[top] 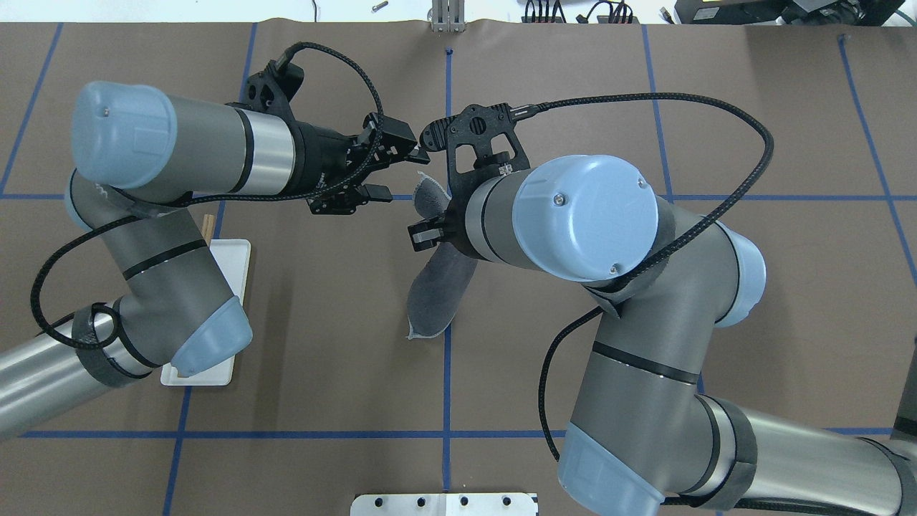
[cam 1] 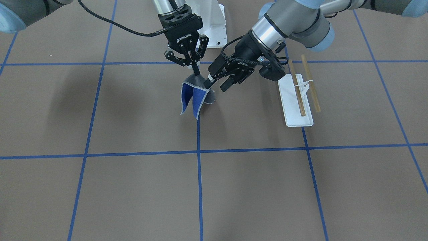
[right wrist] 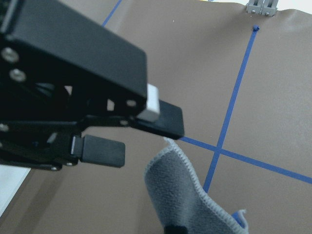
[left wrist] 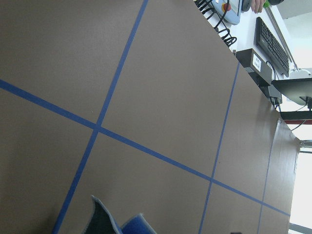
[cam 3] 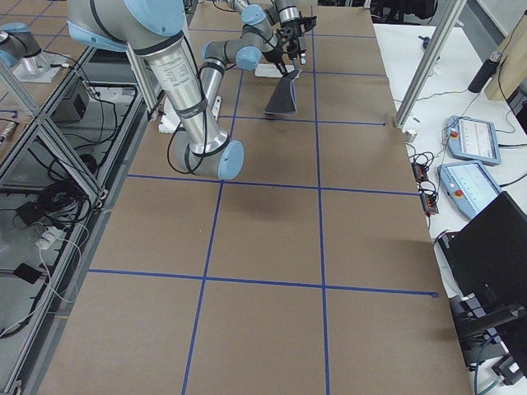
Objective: Hang towel on rack
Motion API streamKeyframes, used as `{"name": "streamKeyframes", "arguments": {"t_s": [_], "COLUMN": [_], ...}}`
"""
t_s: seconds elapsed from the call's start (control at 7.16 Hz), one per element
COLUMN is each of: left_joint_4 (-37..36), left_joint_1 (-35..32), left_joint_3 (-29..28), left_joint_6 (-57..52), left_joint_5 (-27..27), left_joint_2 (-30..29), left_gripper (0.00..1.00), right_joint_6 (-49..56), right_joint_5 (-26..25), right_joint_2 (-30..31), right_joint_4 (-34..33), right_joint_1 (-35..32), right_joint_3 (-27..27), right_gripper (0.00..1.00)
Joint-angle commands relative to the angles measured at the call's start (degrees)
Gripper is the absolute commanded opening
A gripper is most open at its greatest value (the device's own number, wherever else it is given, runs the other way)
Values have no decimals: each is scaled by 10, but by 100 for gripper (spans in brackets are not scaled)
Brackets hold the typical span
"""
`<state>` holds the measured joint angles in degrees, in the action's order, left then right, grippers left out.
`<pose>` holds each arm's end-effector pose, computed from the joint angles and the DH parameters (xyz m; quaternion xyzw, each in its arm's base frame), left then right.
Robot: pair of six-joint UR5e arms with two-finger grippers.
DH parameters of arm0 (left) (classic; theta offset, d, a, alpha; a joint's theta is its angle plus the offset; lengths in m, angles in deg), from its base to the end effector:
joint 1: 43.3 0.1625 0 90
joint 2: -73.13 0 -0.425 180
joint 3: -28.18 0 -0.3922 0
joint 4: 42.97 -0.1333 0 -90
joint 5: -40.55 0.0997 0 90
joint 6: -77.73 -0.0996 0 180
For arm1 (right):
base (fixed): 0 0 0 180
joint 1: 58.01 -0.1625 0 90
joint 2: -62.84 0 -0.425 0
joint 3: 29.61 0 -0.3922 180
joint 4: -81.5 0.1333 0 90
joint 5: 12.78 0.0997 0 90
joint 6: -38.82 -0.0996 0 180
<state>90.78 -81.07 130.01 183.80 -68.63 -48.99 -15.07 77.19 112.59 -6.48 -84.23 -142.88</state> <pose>0.4177 -0.4509 0.1544 0.0106 0.6935 -0.2190 0.6863 -0.4627 -0.3765 0.0863 0.2803 -0.4630 -0.0723 0.8377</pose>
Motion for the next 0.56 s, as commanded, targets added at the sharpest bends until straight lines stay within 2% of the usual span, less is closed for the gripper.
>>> {"name": "streamKeyframes", "arguments": {"t_s": [0.0,0.14,0.28,0.42], "left_joint_4": [0,-1,-1,-1], "left_joint_1": [19,19,19,19], "left_joint_3": [-1,-1,-1,-1], "left_joint_6": [4,4,9,9], "left_joint_5": [18,18,17,17], "left_joint_2": [-1,0,-1,-1], "left_gripper": [67,64,48,25], "right_joint_6": [2,2,3,5], "right_joint_5": [-1,-1,-8,-11], "right_joint_2": [-5,-11,-12,-12], "right_joint_4": [1,0,1,1], "right_joint_1": [0,0,0,0], "right_joint_3": [2,3,4,6], "right_gripper": [0,0,0,0]}}
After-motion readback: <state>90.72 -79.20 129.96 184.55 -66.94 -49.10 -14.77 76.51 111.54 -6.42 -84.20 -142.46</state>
